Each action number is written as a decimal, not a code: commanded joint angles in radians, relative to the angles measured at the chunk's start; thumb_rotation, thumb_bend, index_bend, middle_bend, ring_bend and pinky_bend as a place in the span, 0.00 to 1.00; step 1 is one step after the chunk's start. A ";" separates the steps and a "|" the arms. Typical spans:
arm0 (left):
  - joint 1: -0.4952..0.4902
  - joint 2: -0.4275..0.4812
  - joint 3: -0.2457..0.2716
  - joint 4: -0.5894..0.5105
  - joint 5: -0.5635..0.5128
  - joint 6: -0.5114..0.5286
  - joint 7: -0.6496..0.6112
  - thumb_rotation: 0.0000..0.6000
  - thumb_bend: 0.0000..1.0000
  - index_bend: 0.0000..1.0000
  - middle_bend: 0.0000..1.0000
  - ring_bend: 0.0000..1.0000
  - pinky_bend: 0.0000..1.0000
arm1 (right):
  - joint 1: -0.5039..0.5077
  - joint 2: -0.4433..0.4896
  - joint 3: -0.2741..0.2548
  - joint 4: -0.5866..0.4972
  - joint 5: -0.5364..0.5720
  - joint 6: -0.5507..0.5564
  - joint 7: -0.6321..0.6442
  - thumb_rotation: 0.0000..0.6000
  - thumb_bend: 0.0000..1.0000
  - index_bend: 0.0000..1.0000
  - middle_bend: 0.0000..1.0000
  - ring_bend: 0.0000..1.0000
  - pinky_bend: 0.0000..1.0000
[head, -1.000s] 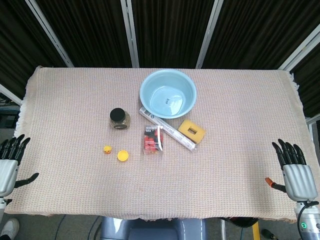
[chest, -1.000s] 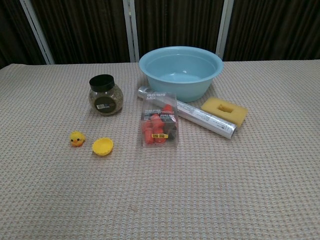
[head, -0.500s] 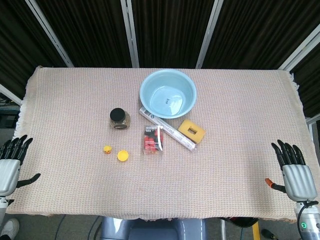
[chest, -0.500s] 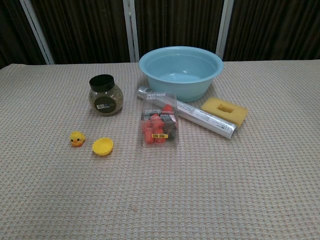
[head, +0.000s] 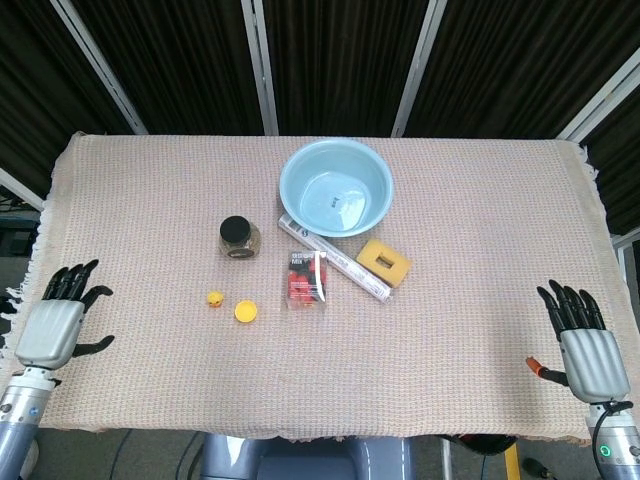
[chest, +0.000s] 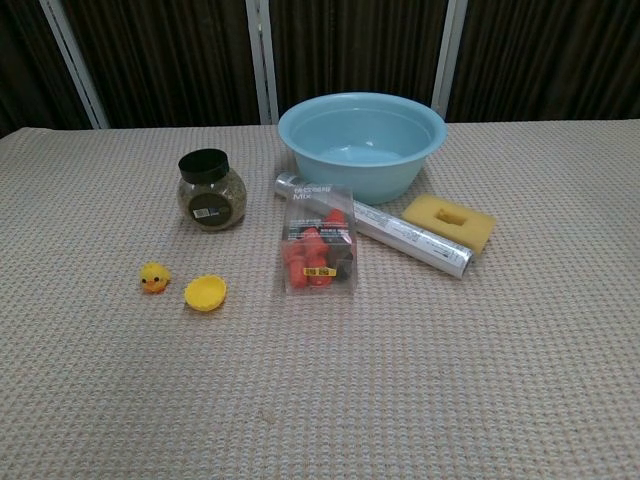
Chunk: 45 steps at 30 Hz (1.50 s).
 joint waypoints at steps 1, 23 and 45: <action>-0.067 -0.048 -0.044 -0.046 -0.092 -0.073 0.092 1.00 0.15 0.37 0.00 0.00 0.00 | 0.000 0.001 -0.001 0.000 -0.003 0.001 0.003 1.00 0.05 0.05 0.00 0.00 0.05; -0.342 -0.401 -0.137 0.114 -0.559 -0.147 0.504 1.00 0.21 0.40 0.00 0.00 0.00 | 0.003 0.013 -0.001 -0.003 -0.007 -0.001 0.058 1.00 0.05 0.05 0.00 0.00 0.05; -0.428 -0.530 -0.130 0.224 -0.690 -0.137 0.551 1.00 0.28 0.41 0.00 0.00 0.00 | 0.002 0.019 0.002 -0.005 -0.009 0.008 0.098 1.00 0.05 0.05 0.00 0.00 0.05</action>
